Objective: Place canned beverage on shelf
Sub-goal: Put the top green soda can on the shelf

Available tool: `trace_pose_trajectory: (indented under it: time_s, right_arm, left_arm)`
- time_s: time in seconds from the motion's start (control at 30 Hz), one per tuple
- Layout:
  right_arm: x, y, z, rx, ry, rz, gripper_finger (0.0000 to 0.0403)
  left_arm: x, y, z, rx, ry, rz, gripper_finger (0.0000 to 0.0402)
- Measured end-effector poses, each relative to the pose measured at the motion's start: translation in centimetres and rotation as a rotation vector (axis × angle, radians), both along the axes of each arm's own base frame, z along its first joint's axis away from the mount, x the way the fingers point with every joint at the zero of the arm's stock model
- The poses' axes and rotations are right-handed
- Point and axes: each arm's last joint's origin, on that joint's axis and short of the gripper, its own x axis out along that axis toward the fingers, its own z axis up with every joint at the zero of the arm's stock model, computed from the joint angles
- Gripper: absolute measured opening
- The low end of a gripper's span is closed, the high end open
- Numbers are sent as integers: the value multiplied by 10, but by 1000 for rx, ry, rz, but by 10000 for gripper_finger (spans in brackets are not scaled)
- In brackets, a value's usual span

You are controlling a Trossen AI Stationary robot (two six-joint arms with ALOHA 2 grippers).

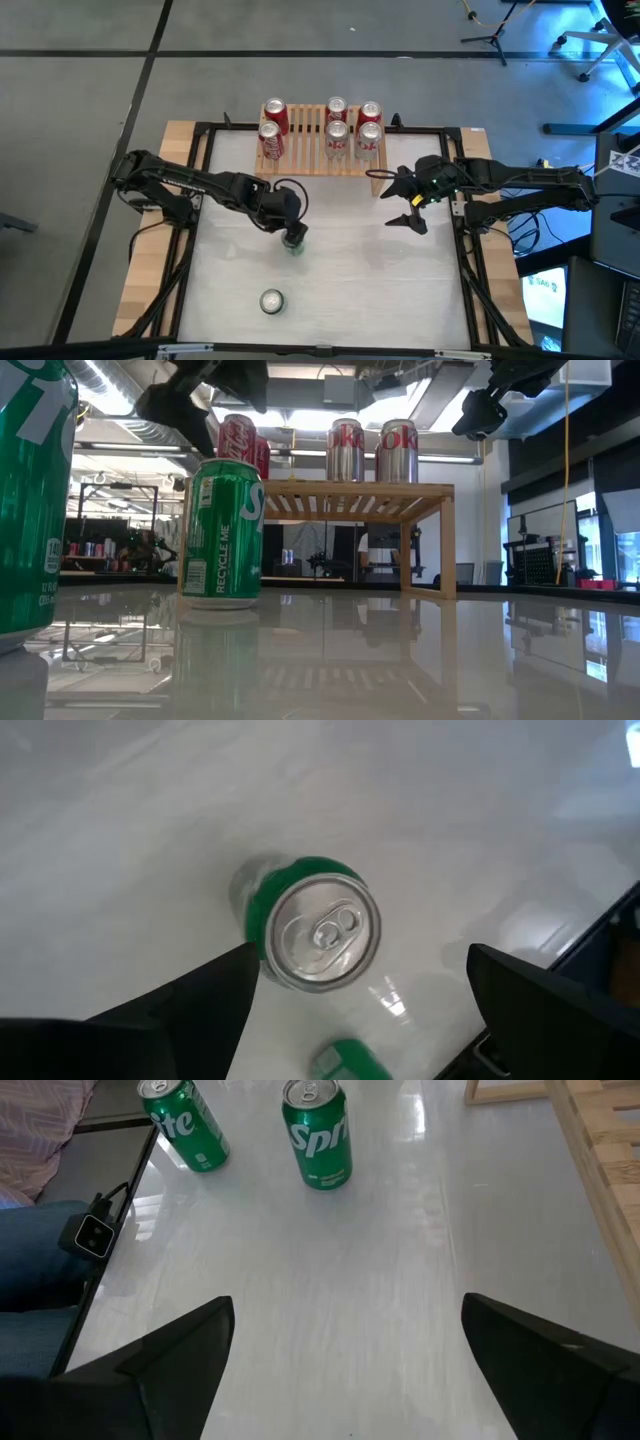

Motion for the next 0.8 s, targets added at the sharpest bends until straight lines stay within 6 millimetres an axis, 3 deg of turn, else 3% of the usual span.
trace_pose_trajectory:
  time_s: [0.5, 0.8]
  right_arm:
    - [0, 0, 0, -1, 0, 0, 386]
    - [0, 0, 0, -2, 0, -2, 386]
  left_arm:
    - [9, 1, -14, -42, 51, 203, 347]
    - [18, -3, -30, -73, 110, 189, 347]
